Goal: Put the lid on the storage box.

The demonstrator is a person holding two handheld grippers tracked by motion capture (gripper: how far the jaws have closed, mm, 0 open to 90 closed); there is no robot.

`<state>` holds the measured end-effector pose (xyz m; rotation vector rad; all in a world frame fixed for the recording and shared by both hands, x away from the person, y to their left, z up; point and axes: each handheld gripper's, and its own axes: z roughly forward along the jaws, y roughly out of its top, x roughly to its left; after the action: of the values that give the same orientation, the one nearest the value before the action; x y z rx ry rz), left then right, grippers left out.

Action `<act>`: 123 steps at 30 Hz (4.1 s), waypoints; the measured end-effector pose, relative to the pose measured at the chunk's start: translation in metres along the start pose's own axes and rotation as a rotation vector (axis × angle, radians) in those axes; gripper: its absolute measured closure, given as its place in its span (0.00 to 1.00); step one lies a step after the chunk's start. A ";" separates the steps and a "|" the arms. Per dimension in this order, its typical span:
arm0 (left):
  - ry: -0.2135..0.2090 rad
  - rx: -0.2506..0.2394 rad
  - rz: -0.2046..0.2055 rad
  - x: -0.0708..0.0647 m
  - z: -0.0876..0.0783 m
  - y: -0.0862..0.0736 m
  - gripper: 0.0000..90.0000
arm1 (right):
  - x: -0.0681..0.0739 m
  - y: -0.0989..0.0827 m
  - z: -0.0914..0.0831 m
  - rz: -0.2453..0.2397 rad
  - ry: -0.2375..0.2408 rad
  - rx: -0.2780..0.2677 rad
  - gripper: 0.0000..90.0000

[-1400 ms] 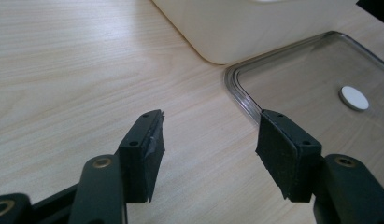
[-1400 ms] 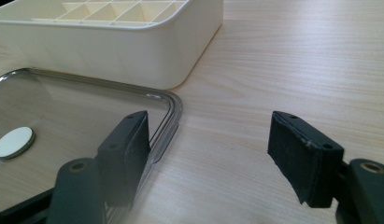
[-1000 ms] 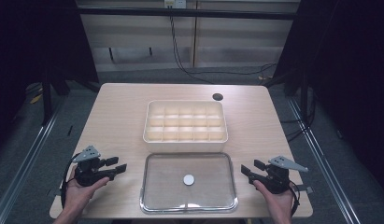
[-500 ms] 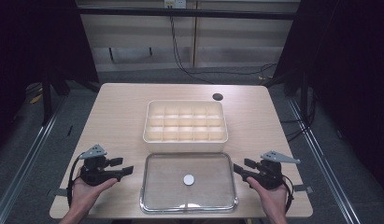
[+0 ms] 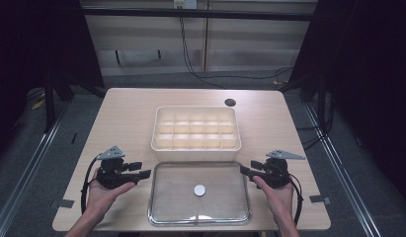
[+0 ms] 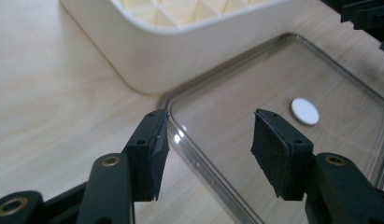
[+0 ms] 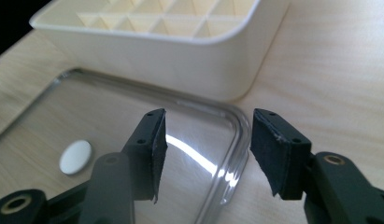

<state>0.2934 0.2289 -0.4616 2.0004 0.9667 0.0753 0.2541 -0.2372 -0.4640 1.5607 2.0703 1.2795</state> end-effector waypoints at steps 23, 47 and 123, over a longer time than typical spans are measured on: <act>-0.003 0.133 0.016 -0.004 0.029 -0.020 0.56 | -0.003 -0.018 0.025 -0.059 -0.056 0.154 0.55; -0.016 0.159 0.070 -0.011 0.036 -0.020 0.71 | 0.001 -0.026 0.030 -0.019 -0.072 0.125 0.50; -0.082 0.138 -0.026 -0.004 0.035 -0.020 0.45 | -0.015 -0.027 0.007 0.312 0.333 -0.059 0.81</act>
<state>0.2921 0.2080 -0.4967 2.0985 0.9675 -0.0896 0.2464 -0.2478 -0.4929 1.8002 1.9991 1.8019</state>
